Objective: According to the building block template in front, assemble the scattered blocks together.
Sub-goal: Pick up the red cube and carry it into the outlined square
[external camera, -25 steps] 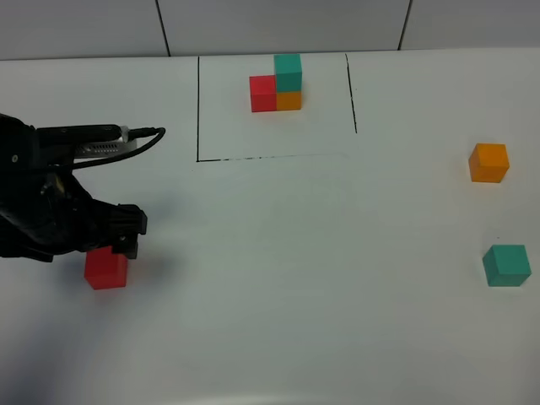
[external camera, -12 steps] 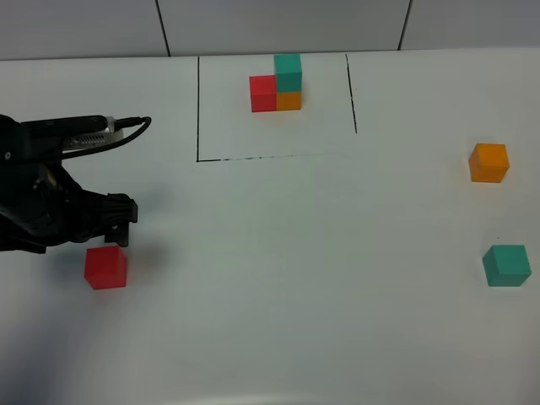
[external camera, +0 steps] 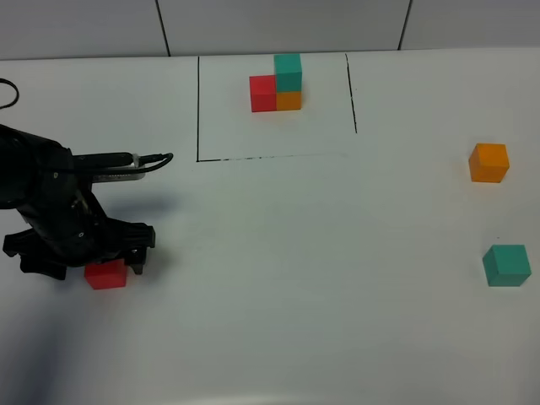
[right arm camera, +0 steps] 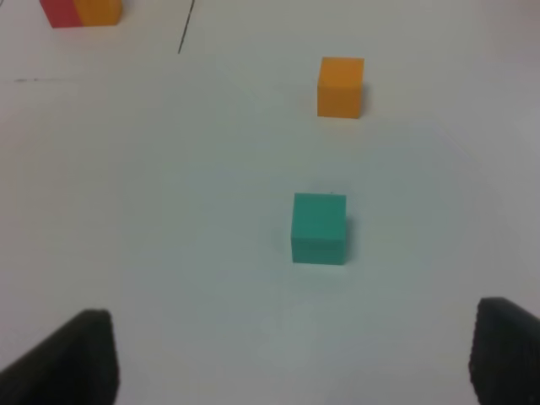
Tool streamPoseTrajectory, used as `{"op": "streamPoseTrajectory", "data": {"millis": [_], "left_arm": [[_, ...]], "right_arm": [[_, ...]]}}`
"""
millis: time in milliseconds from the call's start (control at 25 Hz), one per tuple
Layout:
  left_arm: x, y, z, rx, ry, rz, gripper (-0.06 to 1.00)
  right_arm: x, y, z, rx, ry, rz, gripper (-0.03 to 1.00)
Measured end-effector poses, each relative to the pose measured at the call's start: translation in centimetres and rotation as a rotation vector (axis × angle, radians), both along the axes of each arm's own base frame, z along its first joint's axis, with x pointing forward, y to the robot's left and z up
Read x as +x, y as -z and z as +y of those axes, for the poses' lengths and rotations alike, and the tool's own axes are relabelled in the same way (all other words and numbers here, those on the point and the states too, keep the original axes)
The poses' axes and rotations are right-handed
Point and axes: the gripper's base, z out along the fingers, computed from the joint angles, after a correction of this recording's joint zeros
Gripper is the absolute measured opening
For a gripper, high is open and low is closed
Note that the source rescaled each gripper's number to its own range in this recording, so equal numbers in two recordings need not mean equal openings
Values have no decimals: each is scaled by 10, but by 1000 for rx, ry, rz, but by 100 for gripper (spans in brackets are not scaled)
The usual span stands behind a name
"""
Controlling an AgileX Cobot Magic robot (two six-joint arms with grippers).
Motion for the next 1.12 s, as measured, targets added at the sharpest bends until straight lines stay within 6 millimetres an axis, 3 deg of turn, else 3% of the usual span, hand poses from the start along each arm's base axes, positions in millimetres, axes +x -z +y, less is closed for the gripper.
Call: {"op": "streamPoseTrajectory", "data": {"millis": [120, 200, 280, 440, 720, 920, 1120], "left_arm": [[2, 7, -1, -7, -5, 0, 87], [3, 9, -2, -11, -8, 0, 78], [3, 9, -2, -12, -8, 1, 61], [3, 9, -2, -12, 6, 2, 0], [14, -5, -6, -5, 179, 23, 1], [30, -30, -17, -50, 457, 39, 1], [44, -61, -42, -55, 757, 5, 1]], "right_arm": [[0, 0, 0, 0, 0, 0, 70], [0, 0, 0, 0, 0, 0, 70], [0, 0, 0, 0, 0, 0, 70], [0, 0, 0, 0, 0, 0, 70], [0, 0, 0, 0, 0, 0, 70], [0, 0, 0, 0, 0, 0, 70], [0, 0, 0, 0, 0, 0, 70]]}}
